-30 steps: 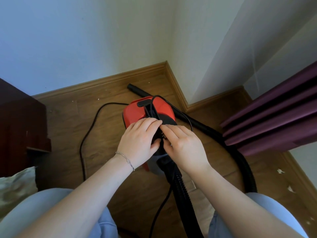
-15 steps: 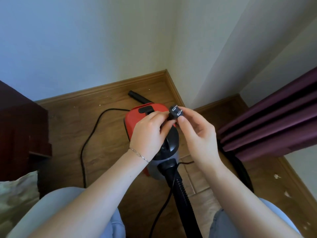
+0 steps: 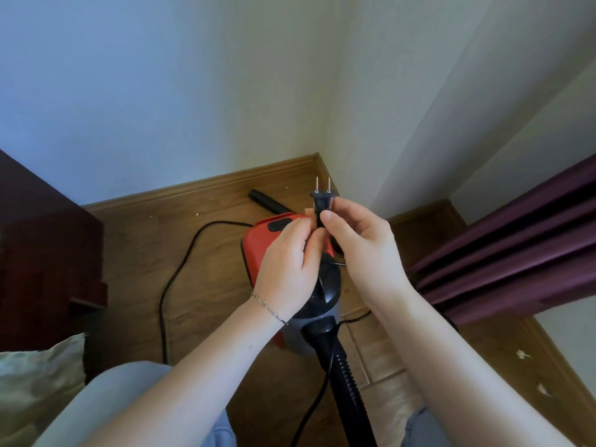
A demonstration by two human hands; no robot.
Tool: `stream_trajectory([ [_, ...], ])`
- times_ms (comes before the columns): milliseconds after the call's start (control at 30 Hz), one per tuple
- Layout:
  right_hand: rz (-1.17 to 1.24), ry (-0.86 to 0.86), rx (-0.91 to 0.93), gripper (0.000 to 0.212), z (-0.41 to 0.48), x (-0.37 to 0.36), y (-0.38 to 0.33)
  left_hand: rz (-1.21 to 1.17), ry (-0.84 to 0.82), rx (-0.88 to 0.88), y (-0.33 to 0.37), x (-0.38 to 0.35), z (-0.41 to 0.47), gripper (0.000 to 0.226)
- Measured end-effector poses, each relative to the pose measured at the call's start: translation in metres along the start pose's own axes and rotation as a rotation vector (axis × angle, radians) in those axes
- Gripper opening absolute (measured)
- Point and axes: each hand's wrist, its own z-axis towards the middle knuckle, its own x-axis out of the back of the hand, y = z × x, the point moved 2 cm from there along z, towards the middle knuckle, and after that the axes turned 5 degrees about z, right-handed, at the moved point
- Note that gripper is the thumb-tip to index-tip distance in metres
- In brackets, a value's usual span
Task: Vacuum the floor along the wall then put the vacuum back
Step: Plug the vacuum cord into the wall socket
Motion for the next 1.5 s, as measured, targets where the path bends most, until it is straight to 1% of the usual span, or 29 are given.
stream_trajectory([
  [133, 0.107, -0.027, -0.111, 0.017, 0.018, -0.018, -0.033, -0.017, 0.042, 0.129, 0.020, 0.028, 0.020, 0.022],
  [200, 0.137, -0.028, -0.161, 0.017, 0.024, -0.027, -0.055, -0.033, 0.068, 0.193, 0.036, 0.046, 0.029, 0.020],
  [333, 0.119, -0.040, -0.269, 0.018, 0.026, -0.048, -0.111, -0.136, 0.096, 0.396, 0.077, 0.090, 0.040, 0.024],
  [433, 0.135, -0.056, -0.332, 0.012, 0.028, -0.063, -0.164, -0.296, 0.114, 0.523, 0.116, 0.128, 0.048, 0.021],
  [500, 0.161, -0.039, -0.346, 0.011, 0.035, -0.073, -0.206, -0.418, 0.089, 0.543, 0.143, 0.153, 0.052, 0.020],
  [567, 0.173, -0.052, -0.346, 0.011, 0.046, -0.086, -0.250, -0.394, 0.010, 0.552, 0.162, 0.176, 0.051, 0.019],
  [633, 0.147, -0.112, -0.341, 0.012, 0.058, -0.102, -0.292, -0.361, -0.032, 0.589, 0.175, 0.197, 0.046, 0.013],
  [700, 0.116, -0.147, -0.355, 0.013, 0.070, -0.120, -0.323, -0.348, -0.010, 0.641, 0.186, 0.218, 0.042, 0.013],
  [800, 0.059, -0.142, -0.388, 0.011, 0.086, -0.144, -0.348, -0.284, 0.033, 0.675, 0.200, 0.245, 0.046, 0.016],
  [900, 0.010, -0.141, -0.416, 0.018, 0.098, -0.168, -0.358, -0.226, 0.077, 0.706, 0.207, 0.271, 0.062, 0.014],
  [1033, -0.009, -0.143, -0.404, 0.026, 0.112, -0.191, -0.356, -0.159, 0.133, 0.705, 0.201, 0.298, 0.079, 0.025],
  [1200, 0.027, -0.221, -0.429, 0.029, 0.126, -0.201, -0.331, -0.086, 0.119, 0.679, 0.181, 0.304, 0.089, 0.031],
  [1367, -0.057, -0.175, -0.426, 0.033, 0.157, -0.196, -0.294, -0.154, 0.095, 0.752, 0.157, 0.281, 0.110, 0.031],
  [1500, -0.073, -0.177, -0.448, 0.031, 0.194, -0.188, -0.276, -0.304, 0.132, 0.828, 0.147, 0.255, 0.141, 0.027],
])
